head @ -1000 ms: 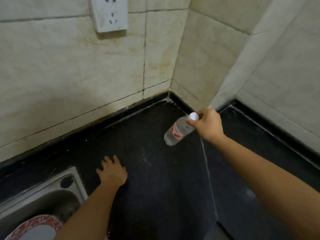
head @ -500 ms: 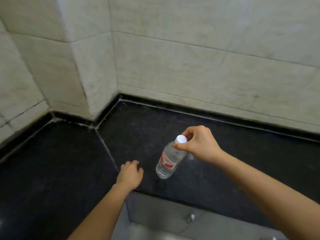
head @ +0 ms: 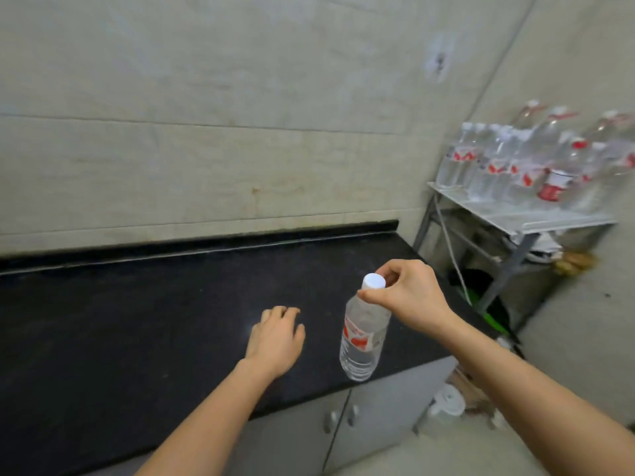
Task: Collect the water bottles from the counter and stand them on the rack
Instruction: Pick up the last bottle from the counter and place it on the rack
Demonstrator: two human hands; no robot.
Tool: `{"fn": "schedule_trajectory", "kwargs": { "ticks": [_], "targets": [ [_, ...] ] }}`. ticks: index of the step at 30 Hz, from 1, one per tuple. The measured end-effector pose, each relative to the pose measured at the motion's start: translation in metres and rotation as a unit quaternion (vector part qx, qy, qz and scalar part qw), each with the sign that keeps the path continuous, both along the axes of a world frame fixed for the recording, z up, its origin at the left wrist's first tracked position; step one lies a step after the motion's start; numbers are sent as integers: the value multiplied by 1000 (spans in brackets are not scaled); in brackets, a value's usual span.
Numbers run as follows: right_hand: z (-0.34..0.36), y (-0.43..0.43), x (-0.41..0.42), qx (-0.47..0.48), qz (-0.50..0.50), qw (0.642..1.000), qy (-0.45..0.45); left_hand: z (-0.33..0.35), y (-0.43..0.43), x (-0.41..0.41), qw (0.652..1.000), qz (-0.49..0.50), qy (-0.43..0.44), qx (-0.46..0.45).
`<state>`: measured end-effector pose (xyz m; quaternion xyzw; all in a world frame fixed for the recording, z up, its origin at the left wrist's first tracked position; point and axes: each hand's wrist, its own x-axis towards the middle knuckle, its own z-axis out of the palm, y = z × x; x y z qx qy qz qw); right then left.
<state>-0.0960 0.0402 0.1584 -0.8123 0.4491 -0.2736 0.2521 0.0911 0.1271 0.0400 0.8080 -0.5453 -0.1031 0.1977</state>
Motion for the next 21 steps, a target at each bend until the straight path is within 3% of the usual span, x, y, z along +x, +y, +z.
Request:
{"fn": "schedule_trajectory", "kwargs": {
  "ticks": [10, 16, 21],
  "targets": [
    [37, -129, -164, -58, -185, 980, -54, 55, -179, -135, 972, -190, -119, -72],
    [71, -225, -223, -82, -227, 966, -94, 78, -307, -189, 953, -248, -123, -126],
    [110, -312, -257, -101, -254, 958, -87, 101, -423, -236, 948, -271, -61, -154]
  ]
}}
